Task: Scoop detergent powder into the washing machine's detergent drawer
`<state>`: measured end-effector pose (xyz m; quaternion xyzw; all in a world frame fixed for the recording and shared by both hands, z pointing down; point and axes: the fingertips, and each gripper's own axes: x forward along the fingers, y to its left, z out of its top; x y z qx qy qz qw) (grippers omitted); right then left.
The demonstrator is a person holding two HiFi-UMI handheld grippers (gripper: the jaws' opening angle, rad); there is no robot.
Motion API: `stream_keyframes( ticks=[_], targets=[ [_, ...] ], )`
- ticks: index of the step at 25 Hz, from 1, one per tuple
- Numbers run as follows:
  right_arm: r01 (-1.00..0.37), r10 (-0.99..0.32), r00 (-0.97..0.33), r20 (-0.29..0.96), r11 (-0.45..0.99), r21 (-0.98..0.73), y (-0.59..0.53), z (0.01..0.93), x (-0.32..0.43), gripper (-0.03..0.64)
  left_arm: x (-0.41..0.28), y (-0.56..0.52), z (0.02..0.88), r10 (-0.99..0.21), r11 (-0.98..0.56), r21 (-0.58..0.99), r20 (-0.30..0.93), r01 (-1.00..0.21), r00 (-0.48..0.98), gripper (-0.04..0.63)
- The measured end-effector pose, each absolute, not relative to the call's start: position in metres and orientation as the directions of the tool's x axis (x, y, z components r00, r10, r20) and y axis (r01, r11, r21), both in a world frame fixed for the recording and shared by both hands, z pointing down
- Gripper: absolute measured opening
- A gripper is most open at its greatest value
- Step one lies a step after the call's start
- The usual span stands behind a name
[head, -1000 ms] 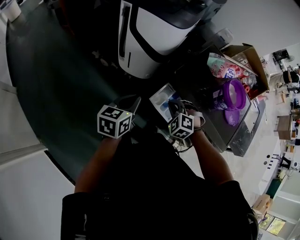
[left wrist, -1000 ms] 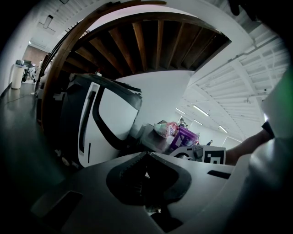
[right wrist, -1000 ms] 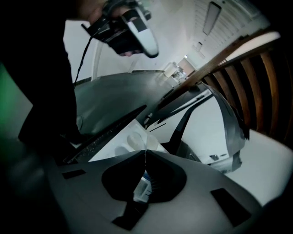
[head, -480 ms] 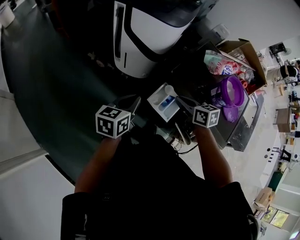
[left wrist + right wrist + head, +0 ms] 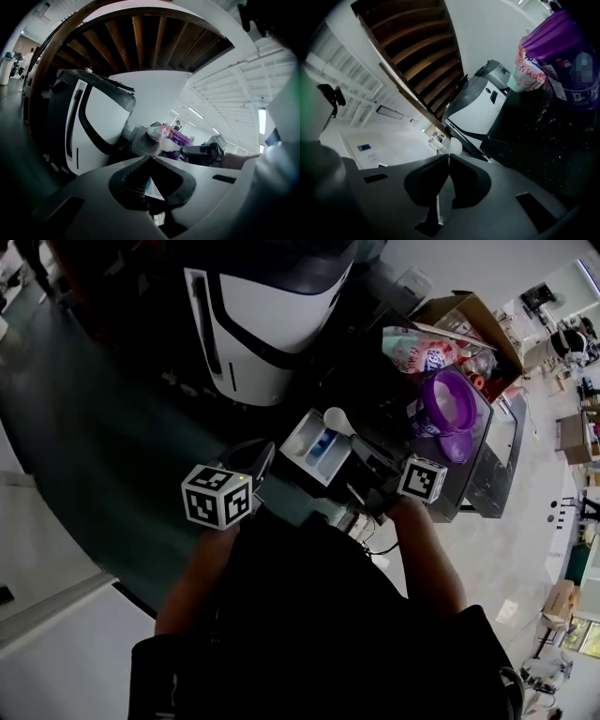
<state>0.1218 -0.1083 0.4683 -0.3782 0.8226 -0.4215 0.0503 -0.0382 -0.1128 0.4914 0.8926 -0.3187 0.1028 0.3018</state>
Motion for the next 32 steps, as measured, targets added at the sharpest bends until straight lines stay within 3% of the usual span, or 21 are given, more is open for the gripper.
stream_keyframes(
  ticks=[18, 26, 32],
  targets=[
    [-0.504, -0.801, -0.598, -0.034, 0.408, -0.761, -0.069, 0.383, 0.284, 0.018, 0.108, -0.147, 0.39, -0.543, -0.72, 0.301, 0.316, -0.625, 0.778, 0.008],
    [-0.531, -0.818, -0.563, -0.123, 0.471, -0.705, -0.08, 0.339, 0.327, 0.018, 0.149, -0.167, 0.335, -0.559, -0.765, 0.212, 0.25, -0.608, 0.79, 0.008],
    [-0.628, -0.797, -0.591, -0.127, 0.553, -0.548, -0.108, 0.275, 0.34, 0.018, 0.184, -0.188, 0.278, -0.509, -0.843, 0.087, 0.193, -0.532, 0.839, 0.008]
  ],
)
